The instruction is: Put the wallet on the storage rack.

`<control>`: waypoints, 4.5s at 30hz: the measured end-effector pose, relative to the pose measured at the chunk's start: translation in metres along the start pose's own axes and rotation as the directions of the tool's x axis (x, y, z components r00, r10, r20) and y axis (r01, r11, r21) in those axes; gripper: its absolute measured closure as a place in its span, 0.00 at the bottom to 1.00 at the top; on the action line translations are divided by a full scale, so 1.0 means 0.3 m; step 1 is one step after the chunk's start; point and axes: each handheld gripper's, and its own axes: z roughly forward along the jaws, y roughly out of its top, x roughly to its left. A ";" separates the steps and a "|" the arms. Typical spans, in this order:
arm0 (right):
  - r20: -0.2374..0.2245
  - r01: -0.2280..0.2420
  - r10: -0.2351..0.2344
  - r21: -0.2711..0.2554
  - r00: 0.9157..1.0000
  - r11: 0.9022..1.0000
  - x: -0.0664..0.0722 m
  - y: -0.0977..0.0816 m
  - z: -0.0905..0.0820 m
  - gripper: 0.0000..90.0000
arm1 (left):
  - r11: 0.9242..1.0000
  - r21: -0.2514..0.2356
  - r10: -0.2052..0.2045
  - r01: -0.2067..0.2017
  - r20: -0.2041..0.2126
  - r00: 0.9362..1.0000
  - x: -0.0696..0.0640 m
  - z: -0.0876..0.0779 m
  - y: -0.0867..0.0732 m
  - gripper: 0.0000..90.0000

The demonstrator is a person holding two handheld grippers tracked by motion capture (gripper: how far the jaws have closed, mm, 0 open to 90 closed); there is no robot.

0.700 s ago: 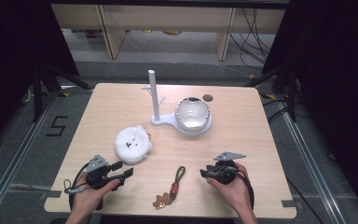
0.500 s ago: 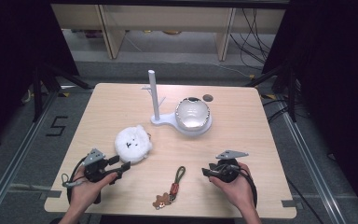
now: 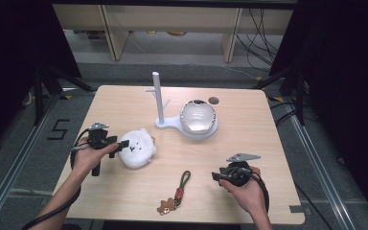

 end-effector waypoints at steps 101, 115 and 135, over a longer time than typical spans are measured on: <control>-0.369 0.045 -0.088 -0.124 0.925 0.991 0.077 0.375 0.102 0.43 | 0.878 -0.424 0.348 -0.221 0.250 0.904 -0.460 -0.086 0.079 0.90; -0.371 0.174 -0.204 -0.113 0.906 0.978 0.073 0.373 0.066 0.87 | 0.866 -0.433 0.384 -0.251 0.254 0.888 -0.481 -0.061 0.069 0.86; -0.147 0.291 -0.295 -0.052 0.944 0.955 0.011 0.419 -0.013 0.88 | 0.846 -0.327 0.480 -0.421 0.123 0.869 -0.392 -0.151 0.004 0.42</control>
